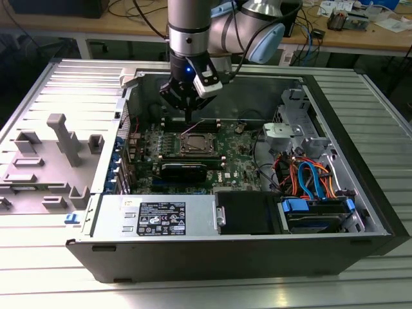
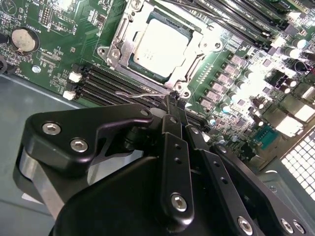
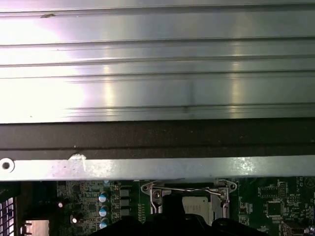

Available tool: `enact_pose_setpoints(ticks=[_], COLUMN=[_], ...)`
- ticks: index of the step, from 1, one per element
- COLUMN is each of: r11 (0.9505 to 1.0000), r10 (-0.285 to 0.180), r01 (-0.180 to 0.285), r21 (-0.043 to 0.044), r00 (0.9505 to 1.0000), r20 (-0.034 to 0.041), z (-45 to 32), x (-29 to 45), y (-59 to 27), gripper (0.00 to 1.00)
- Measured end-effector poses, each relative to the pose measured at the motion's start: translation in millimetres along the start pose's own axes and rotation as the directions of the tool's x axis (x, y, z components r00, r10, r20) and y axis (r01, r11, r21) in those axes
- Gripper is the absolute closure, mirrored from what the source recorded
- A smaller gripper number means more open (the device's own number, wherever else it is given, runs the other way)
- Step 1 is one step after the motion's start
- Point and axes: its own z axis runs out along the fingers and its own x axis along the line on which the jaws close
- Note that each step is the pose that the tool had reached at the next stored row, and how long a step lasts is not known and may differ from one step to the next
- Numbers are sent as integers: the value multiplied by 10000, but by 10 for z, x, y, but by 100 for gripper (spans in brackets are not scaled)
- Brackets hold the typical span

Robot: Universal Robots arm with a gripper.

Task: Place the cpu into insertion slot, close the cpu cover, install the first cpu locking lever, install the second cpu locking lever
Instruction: 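Install the first cpu locking lever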

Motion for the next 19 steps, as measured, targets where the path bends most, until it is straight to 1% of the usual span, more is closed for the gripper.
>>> enact_pose_setpoints(ticks=[2, 6, 11, 12, 15, 19], r11=[10000, 10000, 10000, 10000, 9995, 9995], r10=[0, 1, -4, -27, -301, -300], r01=[0, -1, 4, 27, 301, 300], r21=[-2, 4, 8, 8, 8, 8], r00=[10000, 10000, 10000, 10000, 9995, 9995], r20=[2, 2, 2, 2, 11, 12], z=[9, 27, 64, 70, 86, 93], x=[-2, -30, -50, -51, -57, -82], y=[3, 21, 66, 67, 69, 73], gripper=[89, 89, 89, 89, 89, 89])
